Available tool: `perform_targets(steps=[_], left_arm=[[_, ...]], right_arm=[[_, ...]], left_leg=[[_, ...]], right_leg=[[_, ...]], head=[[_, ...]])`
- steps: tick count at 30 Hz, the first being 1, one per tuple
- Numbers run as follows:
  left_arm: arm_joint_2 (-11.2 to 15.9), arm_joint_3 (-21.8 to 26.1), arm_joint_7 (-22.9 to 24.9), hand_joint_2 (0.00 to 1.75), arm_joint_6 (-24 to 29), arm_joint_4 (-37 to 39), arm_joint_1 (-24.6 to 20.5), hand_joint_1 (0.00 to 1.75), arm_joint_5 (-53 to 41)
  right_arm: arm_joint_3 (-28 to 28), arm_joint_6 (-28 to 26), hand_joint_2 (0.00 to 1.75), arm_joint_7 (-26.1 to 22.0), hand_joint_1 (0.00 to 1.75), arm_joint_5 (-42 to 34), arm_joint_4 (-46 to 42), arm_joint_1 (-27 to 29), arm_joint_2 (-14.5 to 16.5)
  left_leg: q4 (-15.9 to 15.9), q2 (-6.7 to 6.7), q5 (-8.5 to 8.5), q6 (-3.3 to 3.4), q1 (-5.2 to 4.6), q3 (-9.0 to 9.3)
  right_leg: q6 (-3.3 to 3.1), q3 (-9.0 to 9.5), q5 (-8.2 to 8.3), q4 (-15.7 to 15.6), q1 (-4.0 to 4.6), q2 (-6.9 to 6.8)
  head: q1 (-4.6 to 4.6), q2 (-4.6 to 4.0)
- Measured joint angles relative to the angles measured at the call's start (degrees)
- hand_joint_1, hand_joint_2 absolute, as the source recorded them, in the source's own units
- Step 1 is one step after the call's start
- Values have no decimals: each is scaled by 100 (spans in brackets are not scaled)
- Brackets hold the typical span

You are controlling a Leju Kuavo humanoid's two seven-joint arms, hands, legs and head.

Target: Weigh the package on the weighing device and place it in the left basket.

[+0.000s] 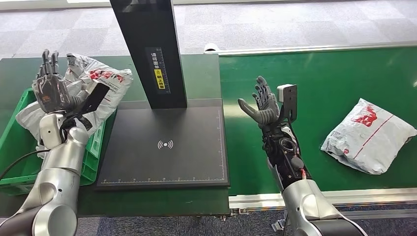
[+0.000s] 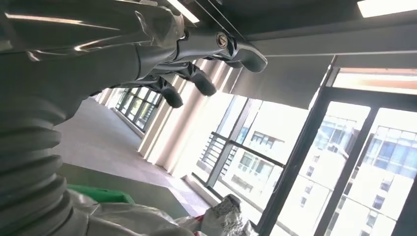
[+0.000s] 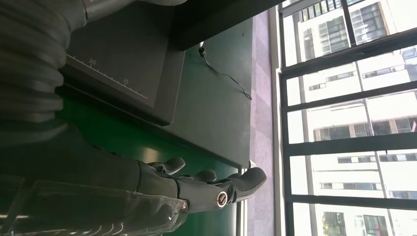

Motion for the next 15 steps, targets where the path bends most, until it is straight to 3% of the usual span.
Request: perform_targets(steps=[5,12,15], left_arm=[[-178,230,-227,175,2,-566,133,0,-2],[-734,763,-1819,175,2,-1522,294,0,275],[-1038,812,-2156,175,2,-1908,363,0,694]], right_arm=[[5,-1,175,-3,0,-2,0,2,-1],[25,0,175,-23,0,-8,1,2,-1],[49,2,175,-46,0,-8,1,2,-2]], left_leg=[[-1,0,0,0,2,0],[0,-1,0,0,1,-1],[1,-3,0,0,-1,-2]], right_leg=[[0,-2,0,0,2,0],[0,-1,0,0,1,-3],[0,-1,0,-1,-1,-4]], head=[[-1,0],[0,1],[0,1]])
